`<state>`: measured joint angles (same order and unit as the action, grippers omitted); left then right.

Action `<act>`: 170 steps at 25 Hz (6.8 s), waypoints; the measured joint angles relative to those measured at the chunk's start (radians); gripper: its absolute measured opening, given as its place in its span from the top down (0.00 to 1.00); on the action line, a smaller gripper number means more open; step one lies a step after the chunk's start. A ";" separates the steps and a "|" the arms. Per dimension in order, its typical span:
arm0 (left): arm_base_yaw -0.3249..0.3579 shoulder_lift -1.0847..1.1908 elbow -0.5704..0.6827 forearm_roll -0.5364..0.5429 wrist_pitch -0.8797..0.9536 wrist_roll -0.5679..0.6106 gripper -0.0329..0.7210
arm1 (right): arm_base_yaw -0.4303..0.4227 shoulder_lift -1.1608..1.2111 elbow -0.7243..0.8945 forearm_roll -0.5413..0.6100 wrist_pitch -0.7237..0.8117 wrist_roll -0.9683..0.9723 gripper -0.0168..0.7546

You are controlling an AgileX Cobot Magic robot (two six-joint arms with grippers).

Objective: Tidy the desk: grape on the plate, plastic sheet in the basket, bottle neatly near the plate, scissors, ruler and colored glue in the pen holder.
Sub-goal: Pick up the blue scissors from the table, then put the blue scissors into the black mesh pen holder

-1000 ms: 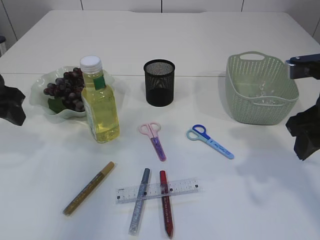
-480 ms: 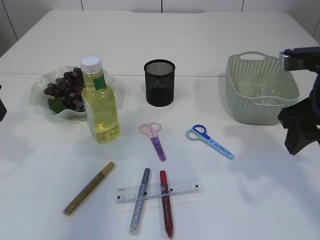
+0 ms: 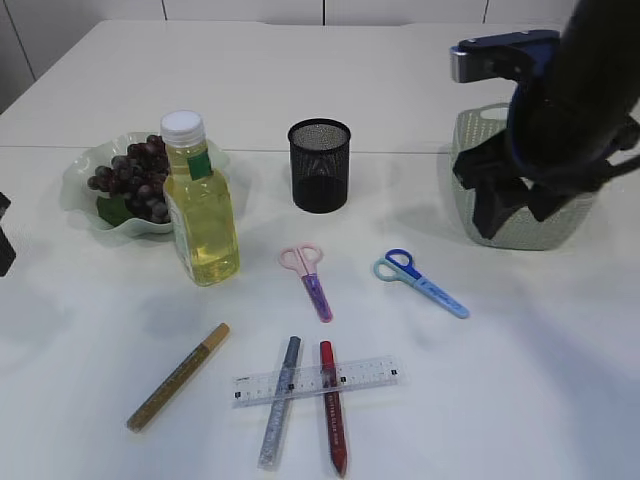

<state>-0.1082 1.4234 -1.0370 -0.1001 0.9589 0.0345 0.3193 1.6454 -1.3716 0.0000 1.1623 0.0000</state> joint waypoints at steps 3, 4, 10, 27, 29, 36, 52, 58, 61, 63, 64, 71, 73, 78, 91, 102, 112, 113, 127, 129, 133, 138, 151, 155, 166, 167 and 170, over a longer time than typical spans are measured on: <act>0.000 0.000 0.016 0.000 0.000 0.000 0.49 | 0.008 0.090 -0.097 0.000 0.006 -0.025 0.36; 0.000 0.000 0.020 0.000 0.000 0.000 0.51 | 0.011 0.121 -0.131 0.000 0.006 -0.038 0.36; 0.000 0.000 0.023 0.000 0.012 0.000 0.54 | 0.019 0.299 -0.302 0.013 0.022 -0.143 0.36; 0.000 0.000 0.023 0.000 0.018 0.012 0.56 | 0.019 0.571 -0.365 0.019 -0.030 -0.258 0.36; 0.000 0.000 0.023 0.000 0.016 0.014 0.56 | 0.019 0.587 -0.367 0.021 -0.046 -0.289 0.38; 0.000 0.000 0.023 0.000 0.016 0.017 0.56 | 0.019 0.603 -0.370 0.023 -0.108 -0.339 0.42; 0.000 0.000 0.023 0.000 0.014 0.019 0.56 | 0.019 0.642 -0.370 0.025 -0.146 -0.340 0.42; 0.000 0.000 0.023 0.000 -0.004 0.019 0.56 | 0.019 0.644 -0.370 0.025 -0.152 -0.341 0.42; 0.000 0.000 0.023 0.000 -0.007 0.019 0.56 | 0.019 0.644 -0.370 0.025 -0.152 -0.342 0.42; 0.000 0.000 0.023 0.000 -0.009 0.019 0.56 | 0.019 0.644 -0.370 0.025 -0.152 -0.342 0.42; 0.000 0.000 0.023 0.000 -0.009 0.019 0.56 | 0.019 0.644 -0.370 0.025 -0.152 -0.342 0.42; 0.000 0.000 0.023 0.000 -0.011 0.019 0.56 | 0.019 0.649 -0.370 0.025 -0.154 -0.342 0.42; 0.000 0.000 0.023 0.000 -0.011 0.019 0.56 | 0.019 0.650 -0.371 0.026 -0.154 -0.342 0.42; 0.000 0.000 0.023 0.000 -0.011 0.019 0.56 | 0.019 0.650 -0.371 0.026 -0.154 -0.342 0.44; 0.000 0.000 0.023 0.000 -0.015 0.019 0.56 | 0.019 0.652 -0.375 0.031 -0.143 -0.342 0.73; 0.000 0.000 0.023 0.000 -0.019 0.019 0.57 | 0.019 0.645 -0.476 0.154 -0.070 -0.342 0.73; 0.000 0.000 0.023 -0.004 -0.014 0.019 0.57 | -0.070 0.612 -0.590 0.529 -0.024 -0.487 0.73; 0.000 0.000 0.023 -0.006 -0.012 0.019 0.57 | -0.090 0.612 -0.590 0.602 -0.030 -0.523 0.73; 0.000 0.000 0.023 -0.031 -0.005 0.019 0.59 | -0.161 0.620 -0.616 1.284 -0.292 -1.191 0.74; 0.000 0.000 0.023 -0.032 -0.005 0.019 0.59 | -0.161 0.638 -0.616 1.352 -0.327 -1.296 0.74; 0.000 0.000 0.023 -0.032 -0.005 0.019 0.59 | -0.161 0.687 -0.616 1.495 -0.361 -1.508 0.74; 0.000 0.000 0.023 -0.032 -0.005 0.019 0.60 | -0.161 0.754 -0.616 1.676 -0.371 -1.702 0.74; 0.000 0.000 0.023 -0.032 -0.005 0.019 0.60 | -0.161 0.795 -0.616 1.738 -0.381 -1.871 0.57; 0.000 0.000 0.023 -0.032 -0.005 0.019 0.60 | -0.161 0.799 -0.616 1.738 -0.372 -1.865 0.55; 0.000 0.000 0.023 -0.032 -0.005 0.019 0.61 | -0.159 0.632 -0.616 1.146 -0.438 -1.049 0.55; 0.000 0.000 0.023 -0.032 -0.005 0.019 0.61 | -0.154 0.596 -0.616 1.001 -0.411 -0.879 0.55; 0.000 0.000 0.023 -0.032 -0.020 0.019 0.61 | -0.130 0.507 -0.616 0.641 -0.267 -0.461 0.55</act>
<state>-0.1082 1.4234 -1.0143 -0.1325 0.9392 0.0533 0.1894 2.1525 -1.9878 0.6412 0.8952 -0.4613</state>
